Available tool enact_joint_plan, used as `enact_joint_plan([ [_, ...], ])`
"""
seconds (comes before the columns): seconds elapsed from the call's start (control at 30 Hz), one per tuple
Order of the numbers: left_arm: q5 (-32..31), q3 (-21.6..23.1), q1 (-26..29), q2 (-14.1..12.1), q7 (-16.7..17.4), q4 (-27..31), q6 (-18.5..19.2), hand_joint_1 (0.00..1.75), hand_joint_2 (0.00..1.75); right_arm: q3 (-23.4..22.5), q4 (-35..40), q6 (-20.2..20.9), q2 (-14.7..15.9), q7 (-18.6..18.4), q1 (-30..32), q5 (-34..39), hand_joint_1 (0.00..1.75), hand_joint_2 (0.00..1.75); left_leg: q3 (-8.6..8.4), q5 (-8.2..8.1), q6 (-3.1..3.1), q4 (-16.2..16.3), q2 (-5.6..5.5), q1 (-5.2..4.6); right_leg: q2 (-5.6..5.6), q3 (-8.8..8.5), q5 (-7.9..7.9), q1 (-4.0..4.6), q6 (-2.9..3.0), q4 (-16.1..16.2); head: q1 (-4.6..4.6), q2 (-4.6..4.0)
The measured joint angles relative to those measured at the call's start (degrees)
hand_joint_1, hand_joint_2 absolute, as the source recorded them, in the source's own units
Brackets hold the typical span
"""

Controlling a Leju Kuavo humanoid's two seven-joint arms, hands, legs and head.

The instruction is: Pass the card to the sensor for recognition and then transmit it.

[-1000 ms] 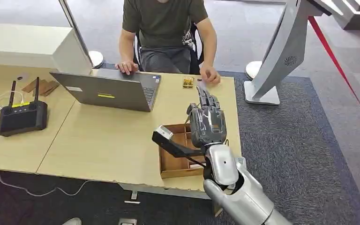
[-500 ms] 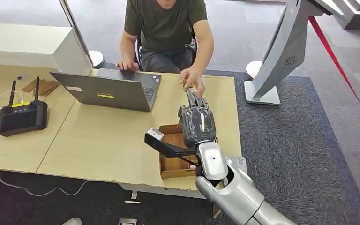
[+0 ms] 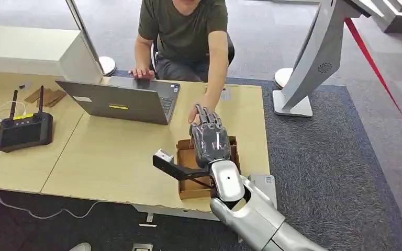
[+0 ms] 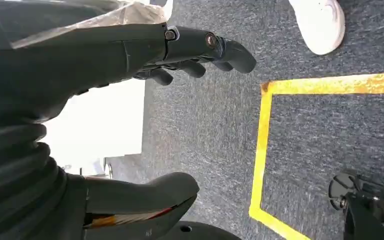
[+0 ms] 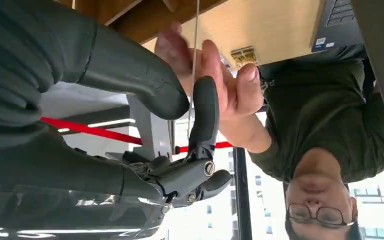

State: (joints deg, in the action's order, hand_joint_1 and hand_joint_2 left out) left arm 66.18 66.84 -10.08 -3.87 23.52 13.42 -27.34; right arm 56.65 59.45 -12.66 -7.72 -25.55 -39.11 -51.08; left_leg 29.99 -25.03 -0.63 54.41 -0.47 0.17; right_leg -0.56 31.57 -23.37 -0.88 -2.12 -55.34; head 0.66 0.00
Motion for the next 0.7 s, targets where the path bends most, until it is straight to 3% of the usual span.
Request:
enact_joint_plan([
  [0.03,0.0,0.0,0.0,0.0,-0.1,0.0,-0.1,0.0,1.75,0.1,-0.3,0.0,-0.1,0.0,0.0,-0.1,1.75,1.75,0.0,0.0,0.0,0.0,0.0,0.0,0.0,0.0,0.0,0.0,0.0,0.0,0.0,0.0],
  [0.07,0.1,0.0,0.0,0.0,-0.2,0.0,-0.1,0.0,1.75,0.2,-0.4,-0.1,-0.2,0.0,-0.1,-0.2,1.57,1.75,0.0,0.0,0.0,0.0,0.0,0.0,0.0,0.0,0.0,0.0,0.0,0.0,0.0,0.0],
  [0.1,0.1,0.0,0.1,0.0,-0.3,0.0,-0.2,0.0,1.75,0.3,-0.7,-0.2,-0.2,0.0,-0.1,-0.3,0.12,1.75,0.0,0.0,0.0,0.0,0.0,0.0,0.0,0.0,0.0,0.0,0.0,0.0,0.0,0.0],
  [0.13,0.1,0.0,0.1,0.0,-0.5,0.0,-0.2,0.0,1.75,0.4,-0.8,-0.3,-0.3,0.0,-0.2,-0.4,0.0,1.75,0.0,0.0,0.0,0.0,0.0,0.0,0.0,0.0,0.0,0.0,0.0,0.0,0.0,0.0],
  [0.47,0.2,0.0,0.2,0.0,-0.8,0.0,-0.2,0.0,1.75,0.7,-1.7,-0.9,-0.3,0.0,-0.2,-0.4,0.0,1.75,-0.01,0.0,0.0,0.0,0.0,0.0,0.0,0.0,0.0,0.0,0.0,0.0,0.0,0.0],
  [0.63,0.4,0.0,0.5,0.0,-1.0,0.0,-0.2,0.0,1.75,0.5,-2.9,-3.5,0.4,-2.1,-0.1,-4.5,0.0,1.75,-0.01,0.0,0.0,0.0,0.02,0.0,0.0,0.03,0.0,0.0,0.0,0.0,0.0,0.0],
  [0.7,0.5,0.0,0.6,0.0,-1.2,0.0,-0.2,0.0,1.75,-0.4,-2.8,-6.5,1.0,-2.6,0.5,-3.6,0.0,1.75,-0.02,0.0,0.0,0.0,0.0,0.0,0.0,0.02,0.0,0.0,0.0,0.0,0.0,0.0],
])
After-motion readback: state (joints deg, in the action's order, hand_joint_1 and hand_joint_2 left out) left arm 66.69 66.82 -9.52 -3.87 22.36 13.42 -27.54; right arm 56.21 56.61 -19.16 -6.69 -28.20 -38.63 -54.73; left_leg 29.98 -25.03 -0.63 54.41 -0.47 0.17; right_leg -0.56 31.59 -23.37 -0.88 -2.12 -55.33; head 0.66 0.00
